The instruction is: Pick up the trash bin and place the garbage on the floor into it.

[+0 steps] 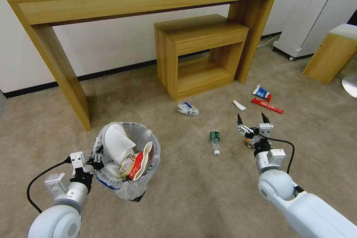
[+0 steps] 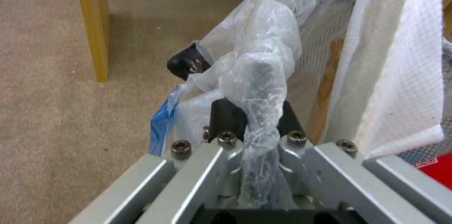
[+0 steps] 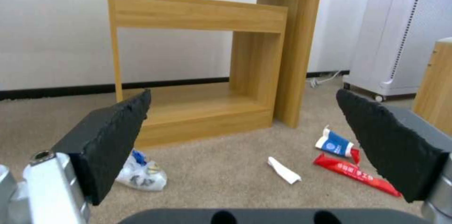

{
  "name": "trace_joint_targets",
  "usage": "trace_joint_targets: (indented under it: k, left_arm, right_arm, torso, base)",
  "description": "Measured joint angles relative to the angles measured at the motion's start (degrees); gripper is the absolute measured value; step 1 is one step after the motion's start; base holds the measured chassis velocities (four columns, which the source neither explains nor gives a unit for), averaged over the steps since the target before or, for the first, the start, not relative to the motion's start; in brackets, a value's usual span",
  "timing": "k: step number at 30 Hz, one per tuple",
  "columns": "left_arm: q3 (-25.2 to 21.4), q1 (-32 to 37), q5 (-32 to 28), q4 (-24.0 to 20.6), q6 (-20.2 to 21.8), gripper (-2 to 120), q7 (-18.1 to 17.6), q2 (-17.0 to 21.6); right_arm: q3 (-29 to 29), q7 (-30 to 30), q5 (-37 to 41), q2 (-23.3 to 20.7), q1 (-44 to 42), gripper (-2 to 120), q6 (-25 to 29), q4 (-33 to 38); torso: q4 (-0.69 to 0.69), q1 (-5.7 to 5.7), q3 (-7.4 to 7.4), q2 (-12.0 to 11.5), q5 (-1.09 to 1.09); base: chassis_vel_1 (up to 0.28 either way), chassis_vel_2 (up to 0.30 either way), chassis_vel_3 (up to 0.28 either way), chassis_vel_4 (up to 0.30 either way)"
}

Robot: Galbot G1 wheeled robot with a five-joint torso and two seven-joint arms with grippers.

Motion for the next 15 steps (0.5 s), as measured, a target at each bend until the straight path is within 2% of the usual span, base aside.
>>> trace_joint_targets:
  k: [6, 15]
  left_arm:
    - [0.0, 0.2, 0.0, -0.3, 0.0, 3, 0.0, -0.1]
    - [0.0, 0.1, 0.1, -0.5, 0.0, 3, -0.1, -0.6]
  right_arm:
    - [-0.5, -0.1, 0.0, 0.1, 0.4, 100, 0.0, -0.4]
    - [-0.7, -0.6, 0.3, 0.0, 0.7, 100, 0.3, -1.1]
  torso:
    - [0.01, 0.00, 0.00, 0.0, 0.00]
    - [0.00, 0.00, 0.01, 0.0, 0.00]
  base:
    - [-0.061, 0.045, 0.068, -0.062]
    - [-0.141, 0.133, 0.148, -0.143]
